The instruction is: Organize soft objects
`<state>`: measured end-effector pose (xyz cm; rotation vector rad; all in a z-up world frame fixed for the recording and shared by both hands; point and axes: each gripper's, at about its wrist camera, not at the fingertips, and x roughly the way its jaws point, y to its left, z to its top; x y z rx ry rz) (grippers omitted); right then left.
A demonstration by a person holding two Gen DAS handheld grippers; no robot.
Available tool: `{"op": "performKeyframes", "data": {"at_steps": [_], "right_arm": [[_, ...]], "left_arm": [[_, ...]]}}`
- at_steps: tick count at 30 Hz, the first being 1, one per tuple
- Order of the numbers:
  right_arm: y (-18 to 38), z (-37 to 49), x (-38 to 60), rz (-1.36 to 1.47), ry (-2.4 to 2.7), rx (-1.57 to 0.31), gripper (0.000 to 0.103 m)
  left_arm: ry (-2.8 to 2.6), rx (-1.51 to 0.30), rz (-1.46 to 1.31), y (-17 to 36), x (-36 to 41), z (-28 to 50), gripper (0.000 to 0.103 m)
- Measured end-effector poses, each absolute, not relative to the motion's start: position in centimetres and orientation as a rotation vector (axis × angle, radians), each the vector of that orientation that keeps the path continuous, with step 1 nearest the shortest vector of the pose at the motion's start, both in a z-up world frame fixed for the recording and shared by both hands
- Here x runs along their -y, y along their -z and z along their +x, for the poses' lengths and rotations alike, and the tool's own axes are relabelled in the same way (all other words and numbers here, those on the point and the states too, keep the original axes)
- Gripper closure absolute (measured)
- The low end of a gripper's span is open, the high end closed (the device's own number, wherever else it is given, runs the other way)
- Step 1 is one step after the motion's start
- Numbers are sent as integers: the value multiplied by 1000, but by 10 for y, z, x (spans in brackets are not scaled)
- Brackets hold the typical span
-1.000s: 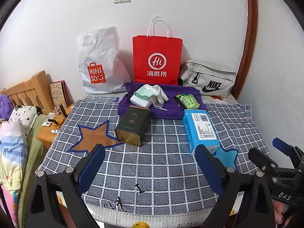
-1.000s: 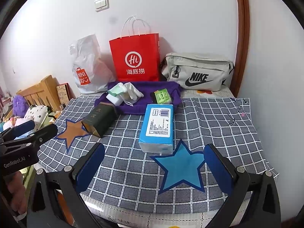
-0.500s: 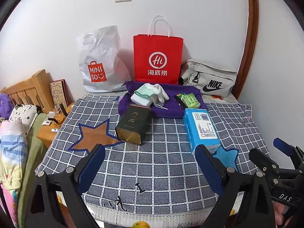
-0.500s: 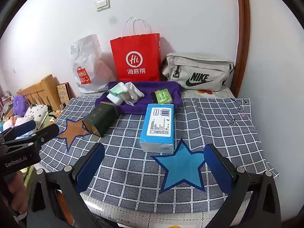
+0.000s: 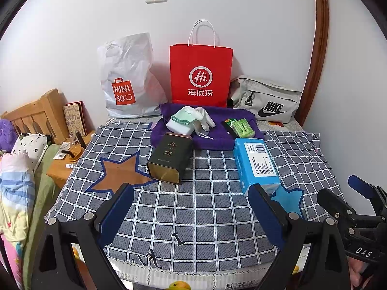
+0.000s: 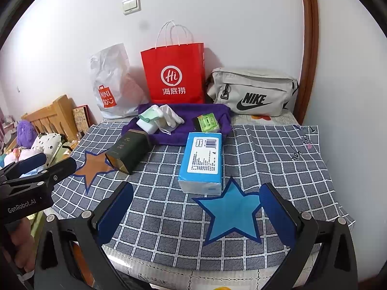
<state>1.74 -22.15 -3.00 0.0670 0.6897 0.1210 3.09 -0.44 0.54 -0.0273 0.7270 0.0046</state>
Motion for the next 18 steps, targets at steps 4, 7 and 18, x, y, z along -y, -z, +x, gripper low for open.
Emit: {"op": "performKeyframes", "data": {"at_steps": [4, 7, 18], "right_arm": [[30, 17, 221, 66, -120, -689, 1], [29, 16, 220, 65, -121, -688, 1], [28, 16, 220, 64, -123, -686, 1]], "left_arm": [[-5, -727, -27, -5, 4, 31, 7], [-5, -726, -27, -5, 4, 31, 7], [-5, -727, -27, -6, 4, 31, 7]]}}
